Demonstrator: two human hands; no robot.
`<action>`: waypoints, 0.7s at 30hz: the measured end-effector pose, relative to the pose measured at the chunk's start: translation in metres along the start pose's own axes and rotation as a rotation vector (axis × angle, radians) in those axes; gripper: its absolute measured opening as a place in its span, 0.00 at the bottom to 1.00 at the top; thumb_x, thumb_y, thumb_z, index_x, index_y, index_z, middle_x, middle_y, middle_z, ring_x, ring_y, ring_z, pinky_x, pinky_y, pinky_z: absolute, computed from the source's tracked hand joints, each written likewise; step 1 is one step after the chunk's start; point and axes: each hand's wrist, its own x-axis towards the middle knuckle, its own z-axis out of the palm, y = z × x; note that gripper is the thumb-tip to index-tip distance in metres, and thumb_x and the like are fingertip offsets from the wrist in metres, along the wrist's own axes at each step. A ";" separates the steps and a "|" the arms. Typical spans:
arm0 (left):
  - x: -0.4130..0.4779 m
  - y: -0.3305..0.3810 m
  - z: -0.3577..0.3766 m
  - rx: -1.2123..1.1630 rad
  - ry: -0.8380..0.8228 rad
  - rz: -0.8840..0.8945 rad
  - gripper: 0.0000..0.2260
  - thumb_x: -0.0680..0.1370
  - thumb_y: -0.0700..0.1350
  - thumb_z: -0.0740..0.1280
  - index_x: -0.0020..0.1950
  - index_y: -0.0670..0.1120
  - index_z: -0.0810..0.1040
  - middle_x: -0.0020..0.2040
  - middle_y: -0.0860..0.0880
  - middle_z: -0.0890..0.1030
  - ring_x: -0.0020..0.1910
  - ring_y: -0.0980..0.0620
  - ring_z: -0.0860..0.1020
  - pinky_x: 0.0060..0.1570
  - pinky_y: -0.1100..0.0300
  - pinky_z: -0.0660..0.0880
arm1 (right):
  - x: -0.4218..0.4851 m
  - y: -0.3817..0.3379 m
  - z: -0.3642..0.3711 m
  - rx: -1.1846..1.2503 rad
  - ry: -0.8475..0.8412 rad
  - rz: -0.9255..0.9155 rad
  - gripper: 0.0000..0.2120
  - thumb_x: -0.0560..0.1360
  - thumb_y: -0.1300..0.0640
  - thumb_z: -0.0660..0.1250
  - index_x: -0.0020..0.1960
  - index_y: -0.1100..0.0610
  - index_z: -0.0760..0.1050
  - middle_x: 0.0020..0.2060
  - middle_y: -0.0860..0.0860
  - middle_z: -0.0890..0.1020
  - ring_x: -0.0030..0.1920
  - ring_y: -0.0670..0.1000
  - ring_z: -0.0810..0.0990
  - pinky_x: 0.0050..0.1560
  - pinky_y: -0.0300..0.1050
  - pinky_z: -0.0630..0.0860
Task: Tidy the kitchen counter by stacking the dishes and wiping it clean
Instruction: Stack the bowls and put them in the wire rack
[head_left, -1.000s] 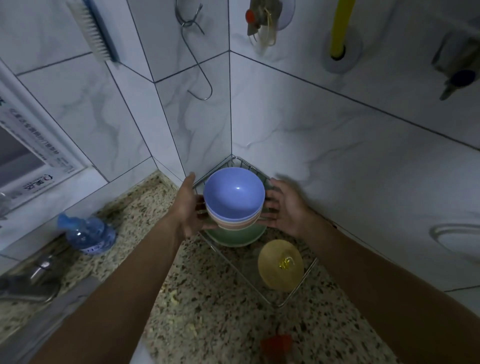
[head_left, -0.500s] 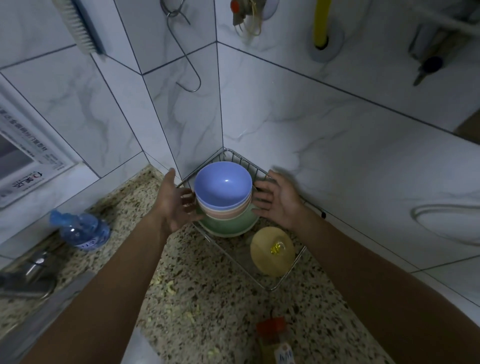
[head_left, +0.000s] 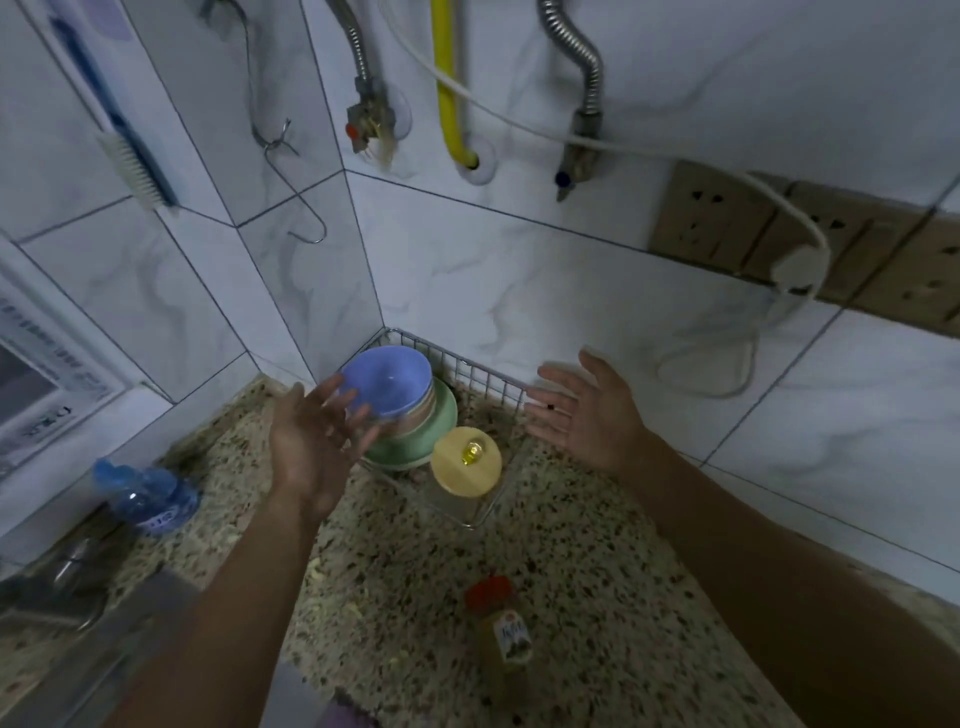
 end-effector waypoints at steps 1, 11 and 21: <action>-0.010 -0.004 0.009 0.003 -0.026 -0.008 0.28 0.82 0.61 0.61 0.74 0.44 0.75 0.69 0.43 0.79 0.67 0.39 0.78 0.63 0.40 0.77 | -0.015 -0.002 -0.011 0.017 0.016 -0.013 0.33 0.75 0.34 0.66 0.70 0.56 0.77 0.67 0.61 0.79 0.67 0.64 0.77 0.71 0.66 0.71; -0.061 -0.036 0.099 0.081 -0.246 -0.033 0.26 0.84 0.58 0.56 0.75 0.44 0.74 0.70 0.42 0.79 0.68 0.38 0.78 0.63 0.41 0.76 | -0.132 -0.003 -0.107 0.071 0.143 -0.169 0.38 0.76 0.28 0.59 0.68 0.57 0.79 0.66 0.62 0.81 0.67 0.65 0.78 0.70 0.68 0.71; -0.106 -0.129 0.184 0.276 -0.511 -0.248 0.26 0.83 0.57 0.57 0.73 0.44 0.76 0.68 0.42 0.81 0.67 0.42 0.79 0.66 0.42 0.75 | -0.261 0.037 -0.216 0.179 0.460 -0.310 0.36 0.79 0.29 0.54 0.71 0.55 0.75 0.63 0.62 0.82 0.65 0.65 0.80 0.69 0.65 0.72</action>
